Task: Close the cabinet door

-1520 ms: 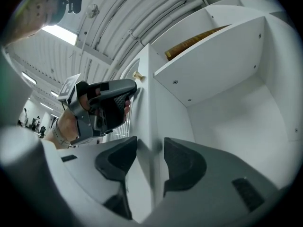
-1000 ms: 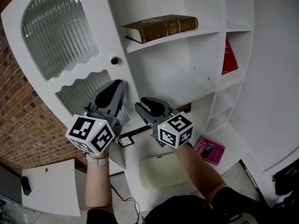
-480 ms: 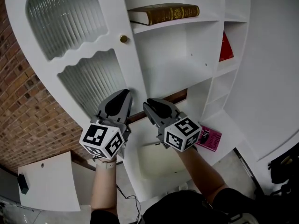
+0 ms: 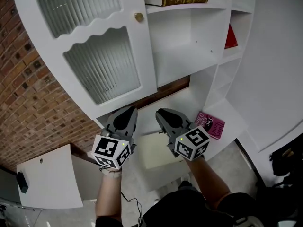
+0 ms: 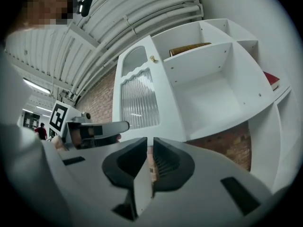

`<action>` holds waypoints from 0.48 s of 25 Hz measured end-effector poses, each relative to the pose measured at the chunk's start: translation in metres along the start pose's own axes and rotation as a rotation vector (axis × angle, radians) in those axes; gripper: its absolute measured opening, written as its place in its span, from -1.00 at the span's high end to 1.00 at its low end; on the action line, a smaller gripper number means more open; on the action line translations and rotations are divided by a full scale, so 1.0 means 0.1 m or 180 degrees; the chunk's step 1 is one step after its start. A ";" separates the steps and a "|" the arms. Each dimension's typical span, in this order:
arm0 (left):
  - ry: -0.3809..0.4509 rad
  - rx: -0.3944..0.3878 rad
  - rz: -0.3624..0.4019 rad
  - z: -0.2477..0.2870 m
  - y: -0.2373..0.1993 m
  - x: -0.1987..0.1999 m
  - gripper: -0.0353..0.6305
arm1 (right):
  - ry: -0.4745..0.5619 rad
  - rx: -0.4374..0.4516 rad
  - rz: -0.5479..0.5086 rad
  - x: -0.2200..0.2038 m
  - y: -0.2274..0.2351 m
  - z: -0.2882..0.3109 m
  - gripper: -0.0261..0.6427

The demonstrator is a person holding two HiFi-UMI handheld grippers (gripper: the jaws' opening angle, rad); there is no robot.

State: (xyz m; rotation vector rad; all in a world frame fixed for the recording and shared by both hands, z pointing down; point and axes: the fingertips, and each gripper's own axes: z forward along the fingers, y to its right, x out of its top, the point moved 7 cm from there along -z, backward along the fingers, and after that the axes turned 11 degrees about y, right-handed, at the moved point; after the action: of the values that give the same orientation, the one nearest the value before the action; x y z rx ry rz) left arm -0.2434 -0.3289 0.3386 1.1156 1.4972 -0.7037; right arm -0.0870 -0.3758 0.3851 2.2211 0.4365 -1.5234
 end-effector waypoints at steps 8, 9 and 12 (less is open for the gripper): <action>-0.0135 0.0144 -0.0374 -0.66 0.05 -0.43 0.87 | -0.0210 -0.0045 -0.0094 -0.37 -0.35 -0.30 0.78; -0.0142 0.0179 -0.0431 -0.75 0.05 -0.49 0.87 | -0.0234 -0.0032 -0.0094 -0.41 -0.40 -0.33 0.78; -0.0182 0.0285 -0.0564 -1.02 0.07 -0.64 0.87 | -0.0302 0.0011 -0.0076 -0.52 -0.56 -0.43 0.78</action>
State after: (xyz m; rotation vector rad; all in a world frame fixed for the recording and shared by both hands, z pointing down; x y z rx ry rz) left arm -0.2807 -0.2535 0.4250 1.0288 1.5405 -0.9252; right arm -0.0974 -0.3074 0.4381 2.1428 0.4329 -1.6352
